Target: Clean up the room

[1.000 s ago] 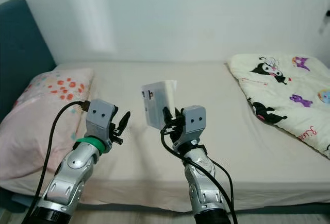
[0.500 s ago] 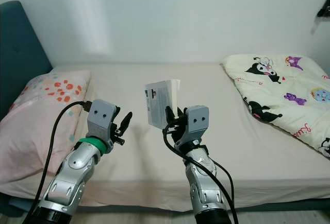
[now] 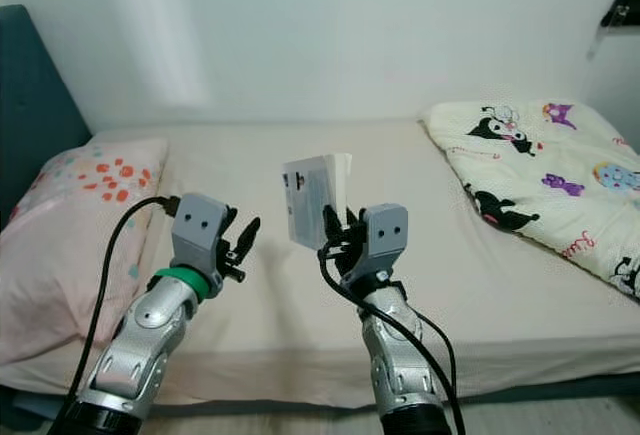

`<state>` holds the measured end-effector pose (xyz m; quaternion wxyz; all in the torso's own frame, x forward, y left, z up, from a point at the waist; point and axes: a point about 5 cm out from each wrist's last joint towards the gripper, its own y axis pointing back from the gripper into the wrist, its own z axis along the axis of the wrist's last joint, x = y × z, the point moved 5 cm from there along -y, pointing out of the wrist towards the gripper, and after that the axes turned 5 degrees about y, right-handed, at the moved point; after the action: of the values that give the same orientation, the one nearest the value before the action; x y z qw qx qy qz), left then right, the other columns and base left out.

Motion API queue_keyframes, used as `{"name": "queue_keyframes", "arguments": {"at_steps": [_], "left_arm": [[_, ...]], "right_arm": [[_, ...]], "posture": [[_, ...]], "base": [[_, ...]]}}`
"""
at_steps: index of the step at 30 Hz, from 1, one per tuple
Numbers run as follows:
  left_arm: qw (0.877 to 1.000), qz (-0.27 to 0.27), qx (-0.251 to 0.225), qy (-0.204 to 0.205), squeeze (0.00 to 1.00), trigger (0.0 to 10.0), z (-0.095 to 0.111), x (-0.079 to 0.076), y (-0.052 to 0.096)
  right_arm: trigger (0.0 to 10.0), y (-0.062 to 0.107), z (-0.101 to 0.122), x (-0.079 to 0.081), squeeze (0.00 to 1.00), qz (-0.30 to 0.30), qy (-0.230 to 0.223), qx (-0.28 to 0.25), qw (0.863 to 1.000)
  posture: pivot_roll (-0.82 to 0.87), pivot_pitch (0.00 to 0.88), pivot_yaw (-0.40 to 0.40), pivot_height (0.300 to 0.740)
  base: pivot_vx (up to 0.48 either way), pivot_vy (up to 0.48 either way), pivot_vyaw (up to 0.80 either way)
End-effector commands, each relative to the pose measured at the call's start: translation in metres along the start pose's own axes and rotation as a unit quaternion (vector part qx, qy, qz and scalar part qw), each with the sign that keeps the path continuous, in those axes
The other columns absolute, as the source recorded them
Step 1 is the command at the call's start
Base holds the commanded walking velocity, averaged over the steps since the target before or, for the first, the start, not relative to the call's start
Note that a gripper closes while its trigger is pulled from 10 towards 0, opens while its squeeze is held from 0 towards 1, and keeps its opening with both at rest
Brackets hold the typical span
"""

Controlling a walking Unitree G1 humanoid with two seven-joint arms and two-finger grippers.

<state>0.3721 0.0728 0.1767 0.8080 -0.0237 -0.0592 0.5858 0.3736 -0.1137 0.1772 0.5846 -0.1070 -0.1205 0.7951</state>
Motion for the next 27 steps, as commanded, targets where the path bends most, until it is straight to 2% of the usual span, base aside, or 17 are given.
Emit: {"name": "queue_keyframes", "arguments": {"at_steps": [1,25,27], "left_arm": [[1.0,0.006,0.009,0.0,0.0,10.0,-0.0043,0.0059,0.0028],[1.0,0.007,0.007,-0.002,0.0,10.0,-0.0036,0.0067,0.0027],[1.0,0.003,0.001,-0.018,0.0,10.0,-0.0013,0.006,0.0025]], "right_arm": [[10.0,-0.0035,0.008,0.0078,0.0,0.009,-0.005,-0.021,1.0],[10.0,-0.0024,0.0083,0.0074,0.0,0.006,-0.006,-0.023,1.0],[10.0,-0.0024,0.0082,0.0072,0.0,0.006,-0.005,-0.022,1.0]], "posture": [[-0.09,0.017,0.099,0.74],[-0.1,0.022,0.105,0.74],[-0.1,0.023,0.105,0.74]], "base": [[0.0,0.409,0.0],[0.0,0.405,0.0],[0.0,0.0,0.0]]}}
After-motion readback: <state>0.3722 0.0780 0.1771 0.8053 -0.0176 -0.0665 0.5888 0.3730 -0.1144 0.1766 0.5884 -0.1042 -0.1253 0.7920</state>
